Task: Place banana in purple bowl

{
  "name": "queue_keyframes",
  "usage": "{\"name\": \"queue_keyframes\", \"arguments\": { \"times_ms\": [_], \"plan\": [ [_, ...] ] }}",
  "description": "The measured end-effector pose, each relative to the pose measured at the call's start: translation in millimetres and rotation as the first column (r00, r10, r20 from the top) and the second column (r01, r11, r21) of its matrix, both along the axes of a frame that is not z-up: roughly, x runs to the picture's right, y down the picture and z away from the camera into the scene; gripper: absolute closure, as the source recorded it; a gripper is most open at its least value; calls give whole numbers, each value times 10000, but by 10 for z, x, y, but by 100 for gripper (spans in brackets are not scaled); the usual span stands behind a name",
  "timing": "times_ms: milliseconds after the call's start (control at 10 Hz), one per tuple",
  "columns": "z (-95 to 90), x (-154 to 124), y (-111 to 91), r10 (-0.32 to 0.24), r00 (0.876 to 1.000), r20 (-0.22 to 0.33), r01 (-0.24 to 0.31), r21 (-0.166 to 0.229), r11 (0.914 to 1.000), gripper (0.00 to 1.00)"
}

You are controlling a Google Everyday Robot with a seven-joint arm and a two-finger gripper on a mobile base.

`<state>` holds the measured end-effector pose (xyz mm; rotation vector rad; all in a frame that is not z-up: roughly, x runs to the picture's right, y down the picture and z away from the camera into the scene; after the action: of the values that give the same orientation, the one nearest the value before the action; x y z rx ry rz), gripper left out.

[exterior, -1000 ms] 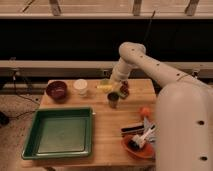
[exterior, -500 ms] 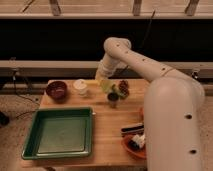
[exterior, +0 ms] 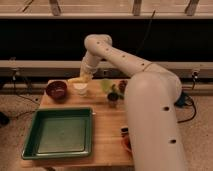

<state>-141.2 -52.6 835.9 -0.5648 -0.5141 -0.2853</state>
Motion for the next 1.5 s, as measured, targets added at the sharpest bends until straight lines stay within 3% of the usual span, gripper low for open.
{"name": "queue_keyframes", "arguments": {
  "times_ms": [400,800,1000,1500],
  "plan": [
    [101,-618,-7,-657,9966,505,654,89,9978,100],
    [372,-993,116,-1028,9909,866,1055,-273,9940,98],
    [500,-1155,135,-1126,9885,1013,1169,-375,9924,78],
    [697,-1367,173,-549,9908,1237,539,119,9985,29]
  ]
}}
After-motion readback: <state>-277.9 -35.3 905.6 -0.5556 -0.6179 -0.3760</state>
